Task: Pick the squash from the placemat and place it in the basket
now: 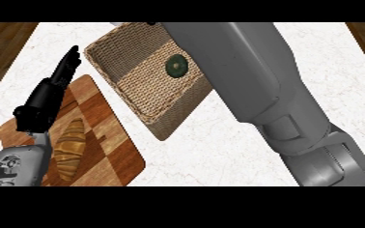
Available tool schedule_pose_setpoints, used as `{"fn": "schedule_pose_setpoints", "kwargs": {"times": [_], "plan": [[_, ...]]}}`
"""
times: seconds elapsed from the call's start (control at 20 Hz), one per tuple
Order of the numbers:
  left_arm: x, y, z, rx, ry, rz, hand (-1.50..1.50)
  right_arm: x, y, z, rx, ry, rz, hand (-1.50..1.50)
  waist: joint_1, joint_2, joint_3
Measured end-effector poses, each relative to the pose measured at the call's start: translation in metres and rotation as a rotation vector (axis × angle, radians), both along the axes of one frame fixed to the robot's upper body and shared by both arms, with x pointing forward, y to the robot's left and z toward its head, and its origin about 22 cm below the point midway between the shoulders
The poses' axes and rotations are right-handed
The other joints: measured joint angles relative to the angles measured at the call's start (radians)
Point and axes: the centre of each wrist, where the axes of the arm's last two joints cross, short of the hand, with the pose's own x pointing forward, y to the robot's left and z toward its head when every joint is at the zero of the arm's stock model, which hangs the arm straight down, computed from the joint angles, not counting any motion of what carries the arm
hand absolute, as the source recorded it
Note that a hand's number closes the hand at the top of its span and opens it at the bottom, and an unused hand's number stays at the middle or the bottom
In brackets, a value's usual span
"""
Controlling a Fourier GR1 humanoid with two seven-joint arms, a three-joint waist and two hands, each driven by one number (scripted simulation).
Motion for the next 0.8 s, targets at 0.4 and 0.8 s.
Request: {"fn": "schedule_pose_setpoints", "kwargs": {"times": [0.4, 0.8], "plan": [[-0.001, 0.006, 0.002, 0.007, 0.005, 0.003, 0.0, -0.002, -0.013, 0.015, 0.218, -0.217, -0.091, -1.5, -0.005, 0.0, 0.0], [-0.01, 0.014, -0.001, 0.004, 0.011, 0.037, 0.0, 0.002, -0.071, 0.024, 0.386, -0.476, -0.302, -1.5, -0.037, -0.011, 0.002]]}}
